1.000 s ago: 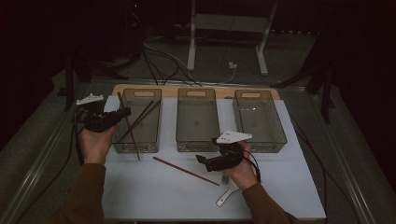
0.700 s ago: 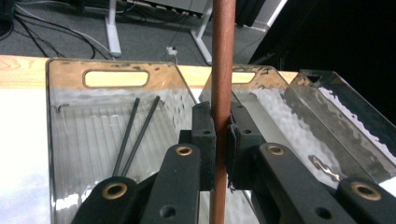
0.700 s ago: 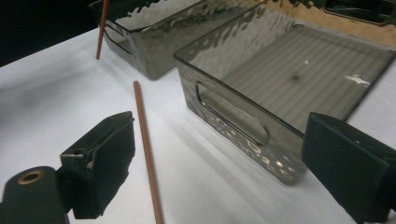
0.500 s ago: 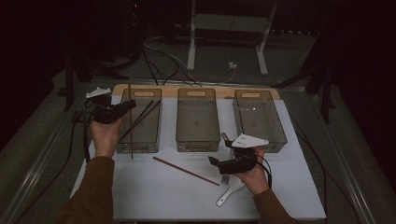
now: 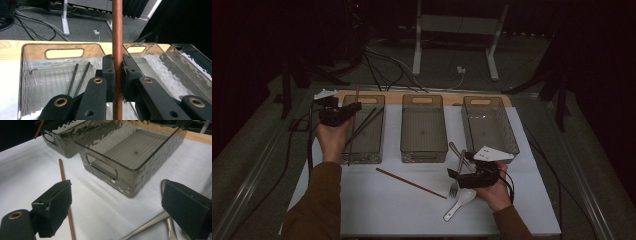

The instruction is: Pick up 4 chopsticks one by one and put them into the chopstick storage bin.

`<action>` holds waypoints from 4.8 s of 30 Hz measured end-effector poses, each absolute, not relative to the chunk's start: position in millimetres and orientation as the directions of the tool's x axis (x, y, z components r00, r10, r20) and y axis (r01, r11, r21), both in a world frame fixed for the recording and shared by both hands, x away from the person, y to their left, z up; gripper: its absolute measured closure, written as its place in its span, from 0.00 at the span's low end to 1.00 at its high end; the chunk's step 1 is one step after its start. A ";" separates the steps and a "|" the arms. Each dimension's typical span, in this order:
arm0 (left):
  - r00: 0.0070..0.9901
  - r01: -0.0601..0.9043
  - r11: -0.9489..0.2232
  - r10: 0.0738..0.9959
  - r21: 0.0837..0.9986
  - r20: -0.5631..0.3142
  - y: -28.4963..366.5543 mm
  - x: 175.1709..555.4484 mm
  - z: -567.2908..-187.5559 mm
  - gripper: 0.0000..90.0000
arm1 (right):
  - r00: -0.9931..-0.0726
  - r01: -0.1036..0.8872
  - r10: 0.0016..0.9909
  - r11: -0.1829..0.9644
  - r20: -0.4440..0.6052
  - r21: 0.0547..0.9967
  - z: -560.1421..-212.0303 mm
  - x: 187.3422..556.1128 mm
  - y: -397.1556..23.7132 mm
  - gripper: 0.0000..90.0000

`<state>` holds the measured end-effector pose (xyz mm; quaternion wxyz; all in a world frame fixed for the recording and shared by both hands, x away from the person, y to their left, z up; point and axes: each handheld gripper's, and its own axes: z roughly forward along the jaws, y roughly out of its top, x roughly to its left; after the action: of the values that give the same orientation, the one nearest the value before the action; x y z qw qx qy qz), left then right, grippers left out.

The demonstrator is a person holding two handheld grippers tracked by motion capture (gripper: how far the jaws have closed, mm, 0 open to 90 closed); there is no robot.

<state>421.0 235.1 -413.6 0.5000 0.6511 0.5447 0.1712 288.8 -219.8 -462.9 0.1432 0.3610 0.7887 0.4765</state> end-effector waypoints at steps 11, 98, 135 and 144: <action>0.320 0.553 0.078 0.899 0.830 -0.298 220.7 444.2 -421.9 0.87 | -0.697 0.434 0.706 0.274 0.126 0.858 -462.9 287.6 -223.4 0.11; 0.498 0.391 -0.041 0.849 0.919 -0.174 233.7 255.8 -445.5 0.01 | -0.842 0.430 0.537 0.598 0.060 0.677 -487.5 326.0 -71.9 0.18; 0.492 0.392 -0.016 0.848 0.920 -0.195 235.8 253.0 -444.7 0.01 | -0.898 0.363 0.440 0.755 -0.012 0.546 -510.8 316.9 -34.3 0.94; 0.498 0.407 -0.020 0.843 0.913 -0.203 231.9 254.4 -447.8 0.01 | -0.903 0.351 0.429 0.734 0.004 0.582 -509.1 312.9 -41.8 0.95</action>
<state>254.4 231.9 -447.8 0.5304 0.6838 0.4569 0.2057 312.9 -41.8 -509.1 0.0653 0.2099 0.9287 0.2985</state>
